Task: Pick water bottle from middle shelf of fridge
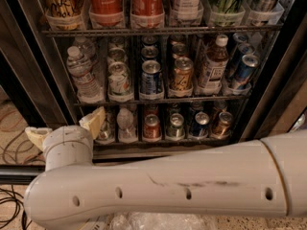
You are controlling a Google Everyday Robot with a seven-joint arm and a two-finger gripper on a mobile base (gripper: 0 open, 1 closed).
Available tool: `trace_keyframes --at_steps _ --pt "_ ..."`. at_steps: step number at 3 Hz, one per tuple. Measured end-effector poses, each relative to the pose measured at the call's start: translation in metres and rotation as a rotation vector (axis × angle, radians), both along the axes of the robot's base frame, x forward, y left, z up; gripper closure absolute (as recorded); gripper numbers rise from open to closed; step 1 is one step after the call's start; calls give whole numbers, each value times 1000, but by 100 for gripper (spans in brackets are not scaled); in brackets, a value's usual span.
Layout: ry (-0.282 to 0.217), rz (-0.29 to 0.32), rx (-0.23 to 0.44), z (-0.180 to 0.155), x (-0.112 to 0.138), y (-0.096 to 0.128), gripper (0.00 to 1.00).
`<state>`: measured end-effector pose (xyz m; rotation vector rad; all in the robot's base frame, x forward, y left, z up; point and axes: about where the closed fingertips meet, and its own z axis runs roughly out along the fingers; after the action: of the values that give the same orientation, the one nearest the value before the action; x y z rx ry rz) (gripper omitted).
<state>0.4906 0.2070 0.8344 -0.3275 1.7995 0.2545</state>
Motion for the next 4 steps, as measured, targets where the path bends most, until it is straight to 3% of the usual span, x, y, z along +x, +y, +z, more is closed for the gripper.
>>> trace_keyframes --at_steps 2,4 --pt "-96 -136 23 21 39 -24 0" --pt "-153 -170 37 42 37 -28 0"
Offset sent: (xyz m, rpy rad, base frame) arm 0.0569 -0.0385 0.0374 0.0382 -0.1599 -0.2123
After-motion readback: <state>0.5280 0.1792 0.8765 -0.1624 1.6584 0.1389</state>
